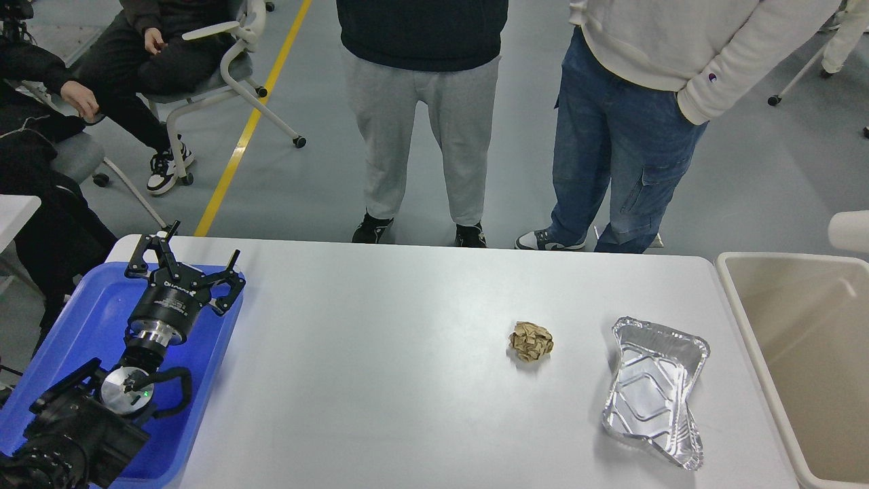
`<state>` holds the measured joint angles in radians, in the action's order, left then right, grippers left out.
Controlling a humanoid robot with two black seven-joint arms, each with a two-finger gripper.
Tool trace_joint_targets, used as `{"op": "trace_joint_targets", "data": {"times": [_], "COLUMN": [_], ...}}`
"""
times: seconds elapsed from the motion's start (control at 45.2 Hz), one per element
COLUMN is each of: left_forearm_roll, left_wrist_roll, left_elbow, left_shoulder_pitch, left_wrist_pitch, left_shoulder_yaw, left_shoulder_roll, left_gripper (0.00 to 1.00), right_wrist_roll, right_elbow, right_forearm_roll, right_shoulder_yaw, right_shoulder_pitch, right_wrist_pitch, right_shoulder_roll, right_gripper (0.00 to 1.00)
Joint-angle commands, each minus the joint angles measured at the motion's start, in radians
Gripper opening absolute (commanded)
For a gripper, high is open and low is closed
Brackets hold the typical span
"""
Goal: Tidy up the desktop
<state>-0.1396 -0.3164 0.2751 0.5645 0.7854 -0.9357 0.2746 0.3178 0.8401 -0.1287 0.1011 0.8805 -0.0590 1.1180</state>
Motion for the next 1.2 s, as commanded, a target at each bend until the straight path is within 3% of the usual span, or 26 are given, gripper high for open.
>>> {"op": "trace_joint_targets", "data": {"times": [0.0,0.575,0.797,0.974,1.173], "left_forearm_roll": [0.000,0.000,0.000,0.000,0.000], "left_wrist_roll": [0.000,-0.001,0.000,0.000,-0.001], "left_elbow": [-0.001,-0.001,-0.001,0.001,-0.001], "left_shoulder_pitch": [0.000,0.000,0.000,0.000,0.000], "left_wrist_pitch": [0.000,0.000,0.000,0.000,0.000], "left_shoulder_yaw": [0.000,0.000,0.000,0.000,0.000], "left_shoulder_roll": [0.000,0.000,0.000,0.000,0.000], "left_gripper": [1.00,1.00,1.00,1.00,1.00], "right_wrist_roll": [-0.002,-0.017,-0.022,-0.051,-0.055], "right_elbow": [-0.191,-0.614,-0.722,-0.825,-0.849], "right_forearm_roll": [0.080,0.086,0.092,0.100,0.107], "right_shoulder_yaw": [-0.044,-0.135,-0.135,-0.136,-0.185], "right_shoulder_pitch": [-0.126,-0.302,-0.321,-0.339,-0.351], "right_wrist_pitch": [-0.001,-0.005,0.002,0.008,0.042], "right_shoulder_roll": [-0.136,-0.445,-0.520,-0.596,-0.633], "right_gripper": [0.00,0.00,0.00,0.00,0.00]}}
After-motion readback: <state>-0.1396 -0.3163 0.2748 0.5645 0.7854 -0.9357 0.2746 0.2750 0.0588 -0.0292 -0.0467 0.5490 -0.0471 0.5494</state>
